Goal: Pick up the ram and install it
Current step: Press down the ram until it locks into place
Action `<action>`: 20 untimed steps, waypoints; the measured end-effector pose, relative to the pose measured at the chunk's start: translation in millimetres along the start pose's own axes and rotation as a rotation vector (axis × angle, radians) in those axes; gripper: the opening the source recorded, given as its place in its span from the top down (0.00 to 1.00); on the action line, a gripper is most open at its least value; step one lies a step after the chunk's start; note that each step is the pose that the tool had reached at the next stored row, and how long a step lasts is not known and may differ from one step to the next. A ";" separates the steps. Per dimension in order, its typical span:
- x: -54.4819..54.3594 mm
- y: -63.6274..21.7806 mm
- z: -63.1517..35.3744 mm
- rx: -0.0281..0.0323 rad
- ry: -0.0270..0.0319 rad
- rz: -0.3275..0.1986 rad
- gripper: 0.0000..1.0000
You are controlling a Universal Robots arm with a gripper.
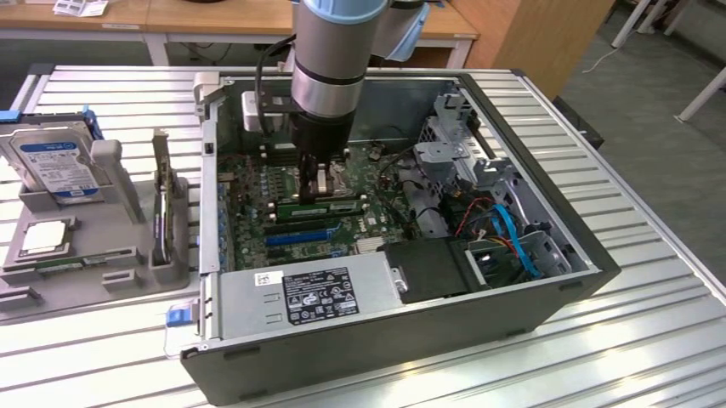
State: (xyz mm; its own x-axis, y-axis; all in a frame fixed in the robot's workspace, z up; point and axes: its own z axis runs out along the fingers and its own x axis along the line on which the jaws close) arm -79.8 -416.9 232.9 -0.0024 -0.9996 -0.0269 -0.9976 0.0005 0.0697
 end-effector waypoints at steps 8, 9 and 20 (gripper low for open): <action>0.0 -0.1 0.6 0.0001 -0.0002 0.000 0.90; 0.0 -0.1 0.8 0.0002 -0.0003 0.000 0.90; 0.1 -0.3 3.8 0.0001 -0.0001 0.000 0.90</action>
State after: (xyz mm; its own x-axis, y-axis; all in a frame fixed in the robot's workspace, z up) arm -79.7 -416.9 229.0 -0.0024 -0.9996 -0.0271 -0.9976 0.0005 0.0697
